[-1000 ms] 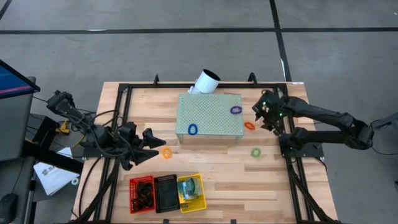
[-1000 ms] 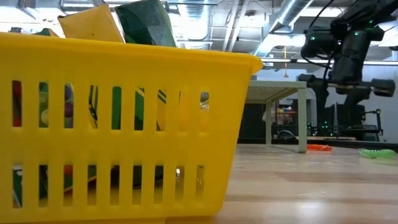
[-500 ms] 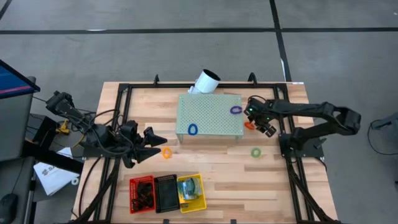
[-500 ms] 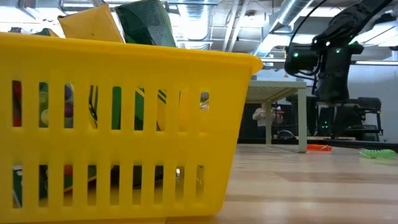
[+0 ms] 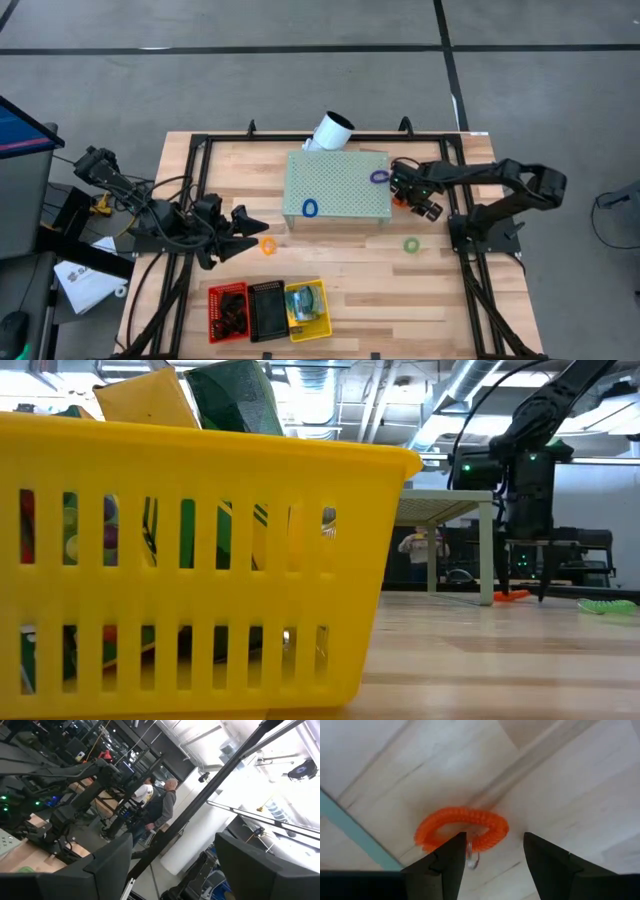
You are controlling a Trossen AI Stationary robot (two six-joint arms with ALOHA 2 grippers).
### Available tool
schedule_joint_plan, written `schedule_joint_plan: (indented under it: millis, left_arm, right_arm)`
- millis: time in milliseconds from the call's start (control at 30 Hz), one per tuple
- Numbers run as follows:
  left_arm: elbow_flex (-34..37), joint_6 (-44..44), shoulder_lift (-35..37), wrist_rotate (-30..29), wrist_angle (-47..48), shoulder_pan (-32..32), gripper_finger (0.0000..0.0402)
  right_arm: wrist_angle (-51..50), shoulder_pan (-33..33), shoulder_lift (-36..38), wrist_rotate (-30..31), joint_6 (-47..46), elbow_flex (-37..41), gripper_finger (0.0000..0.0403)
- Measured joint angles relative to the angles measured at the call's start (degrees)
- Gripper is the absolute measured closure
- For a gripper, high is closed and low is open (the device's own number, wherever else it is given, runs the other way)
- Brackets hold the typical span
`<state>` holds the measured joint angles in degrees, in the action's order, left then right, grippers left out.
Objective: Pick & Place Office Desk Supplies
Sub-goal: Put the orange spring keychain into the black bin
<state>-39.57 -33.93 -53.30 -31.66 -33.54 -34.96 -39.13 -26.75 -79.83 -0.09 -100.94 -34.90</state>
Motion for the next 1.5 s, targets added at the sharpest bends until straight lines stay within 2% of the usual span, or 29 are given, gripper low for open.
schedule_joint_plan:
  millis: [167,567,867,1167,1500]
  left_arm:
    - [0.0,-1.1,0.0,0.0,0.0,0.0,0.0124]
    - [0.0,-1.51,0.0,0.0,-0.45,0.0,0.0124]
    - [0.0,-1.51,0.0,-0.01,-0.44,0.0,0.0124]
    - [0.0,-1.51,0.0,0.0,-0.44,0.0,0.0124]
    - [0.0,-1.19,0.0,0.0,-0.23,0.0,0.0124]
  right_arm:
    - [-0.46,-1.06,-0.09,0.12,1.97,0.09,0.023]
    - [-1.72,-0.5,-0.09,3.36,2.56,0.18,0.0331]
    - [-2.22,1.86,-0.04,6.0,2.08,0.18,0.0385]
    - [-7.47,5.79,4.65,11.0,-6.07,0.24,0.0394]
    - [-9.52,13.1,19.23,20.32,-14.65,0.22,0.0396]
